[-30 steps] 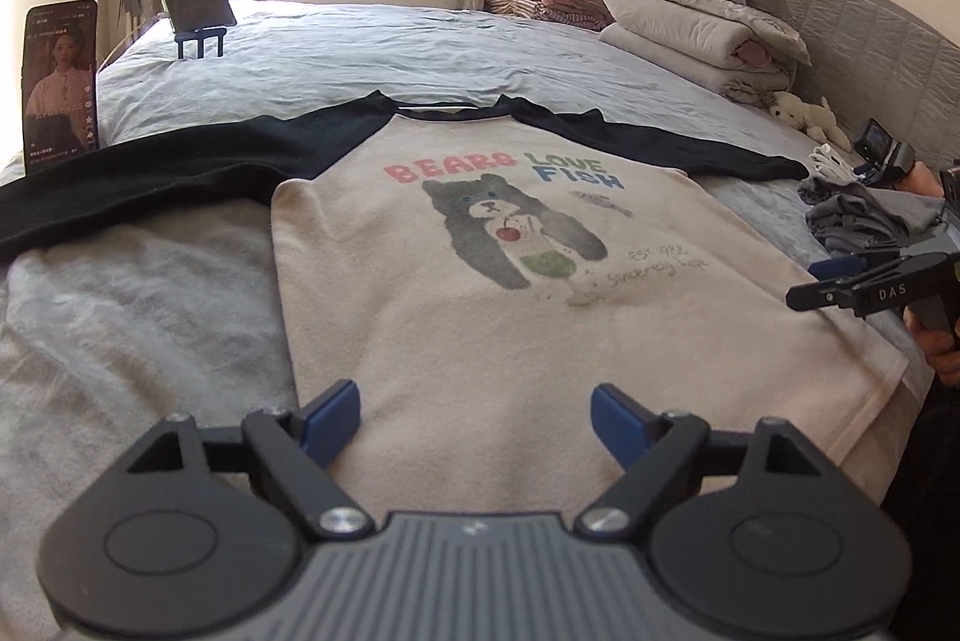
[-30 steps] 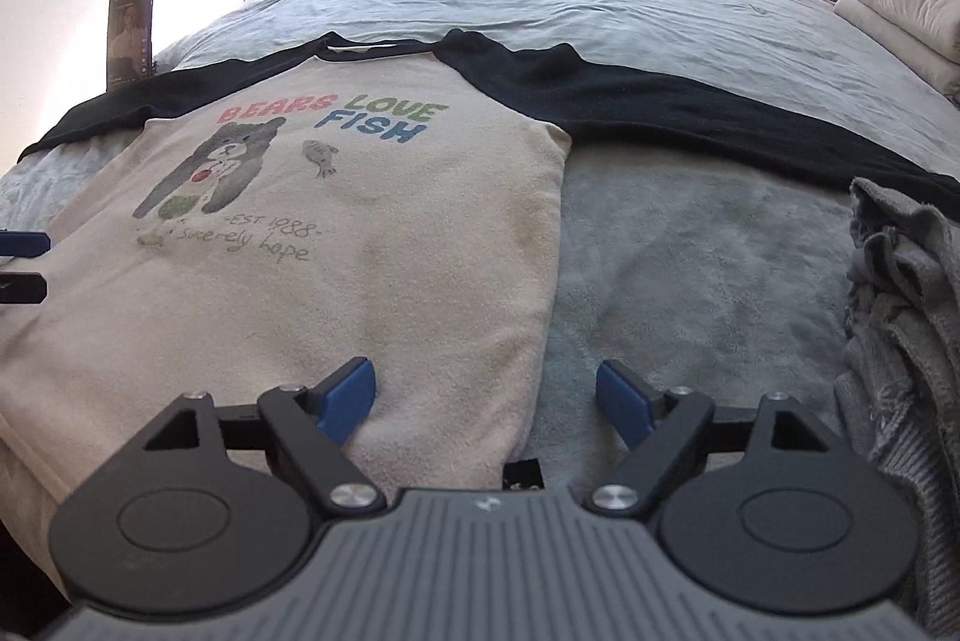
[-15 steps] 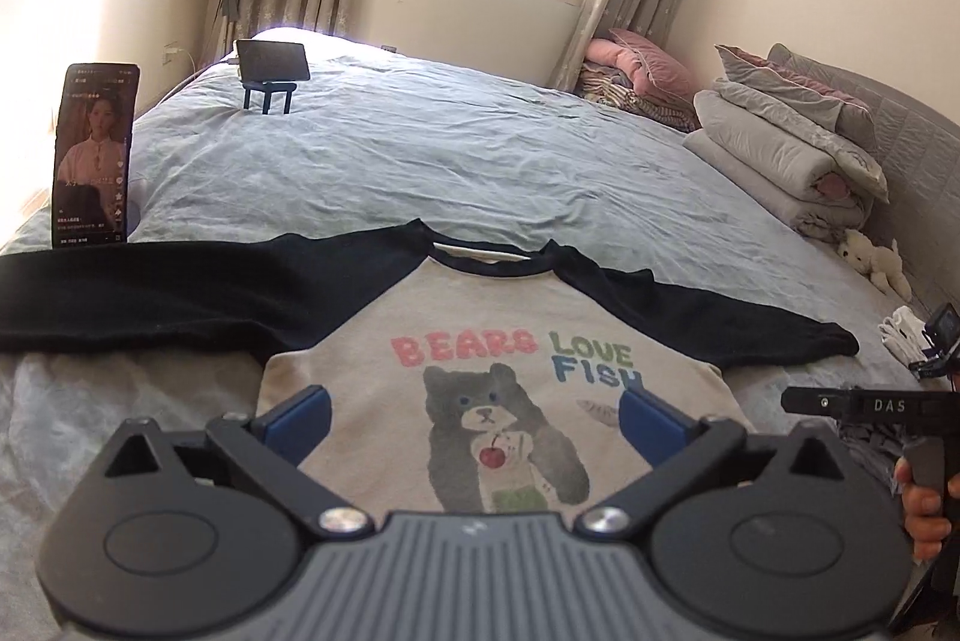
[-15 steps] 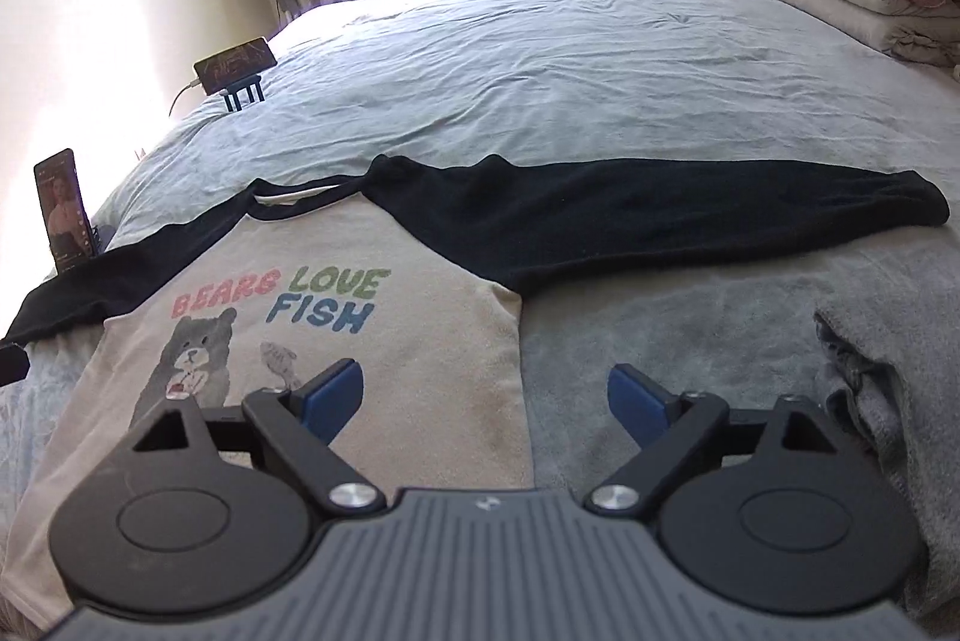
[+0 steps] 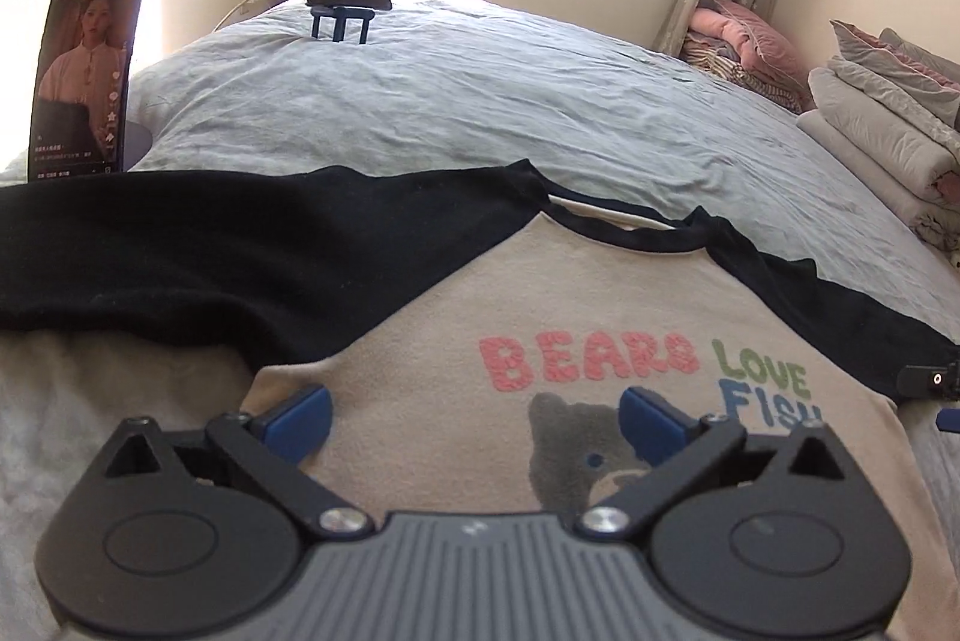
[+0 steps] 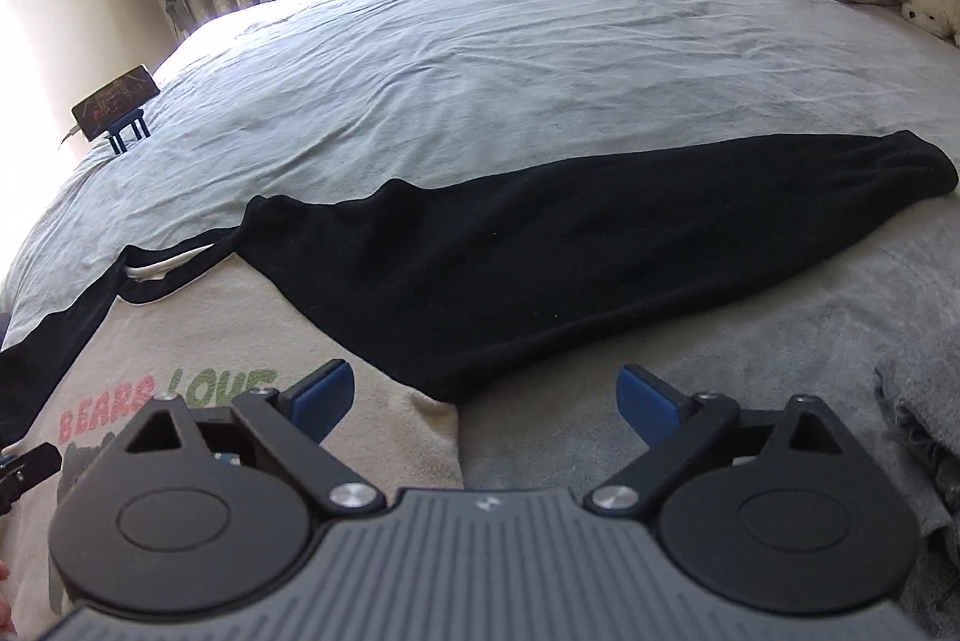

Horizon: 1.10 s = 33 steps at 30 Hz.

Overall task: Fold clothes
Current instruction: 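Move the right tool to the black sleeve cuff and grasp it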

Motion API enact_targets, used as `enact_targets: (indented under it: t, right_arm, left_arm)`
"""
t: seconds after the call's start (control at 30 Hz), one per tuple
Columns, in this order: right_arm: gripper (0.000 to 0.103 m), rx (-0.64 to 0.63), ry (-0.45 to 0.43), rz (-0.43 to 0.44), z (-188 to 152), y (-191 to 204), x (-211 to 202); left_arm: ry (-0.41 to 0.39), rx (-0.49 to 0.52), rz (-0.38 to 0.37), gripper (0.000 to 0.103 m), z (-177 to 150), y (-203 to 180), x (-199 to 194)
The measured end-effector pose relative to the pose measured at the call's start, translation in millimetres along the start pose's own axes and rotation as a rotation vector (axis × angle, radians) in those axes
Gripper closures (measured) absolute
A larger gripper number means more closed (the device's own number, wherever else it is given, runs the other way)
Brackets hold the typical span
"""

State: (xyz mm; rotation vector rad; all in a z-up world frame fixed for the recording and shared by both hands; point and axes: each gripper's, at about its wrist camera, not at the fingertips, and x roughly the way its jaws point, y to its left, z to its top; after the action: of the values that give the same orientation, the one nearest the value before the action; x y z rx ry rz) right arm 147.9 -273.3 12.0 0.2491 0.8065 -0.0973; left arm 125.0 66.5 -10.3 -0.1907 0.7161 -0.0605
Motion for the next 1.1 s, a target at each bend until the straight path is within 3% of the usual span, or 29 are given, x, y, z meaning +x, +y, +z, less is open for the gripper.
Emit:
enact_targets:
  t: [0.27,0.73,0.83,0.97,1.03,1.1]
  right_arm:
    - [0.007,0.037,-0.087,-0.087,-9,-14,11]
    - [0.008,0.256,-0.161,-0.195,10,-50,25]
    - [0.015,0.298,-0.189,-0.259,19,-55,38]
    - [0.031,0.327,-0.231,-0.349,26,-64,50]
    - [0.052,0.328,-0.249,-0.377,29,-65,51]
    - [0.095,0.312,-0.263,-0.377,30,-63,47]
  left_arm:
    - [-0.014,0.101,0.040,0.001,-7,-11,3]
    - [-0.008,0.107,0.043,0.001,-9,-11,2]
    - [-0.006,0.100,0.039,0.000,-8,-10,2]
    - [-0.003,0.077,0.024,0.000,-7,-7,0]
    - [-0.001,0.065,0.017,0.000,-6,-6,-1]
    - [0.001,0.055,0.010,0.000,-5,-5,-1]
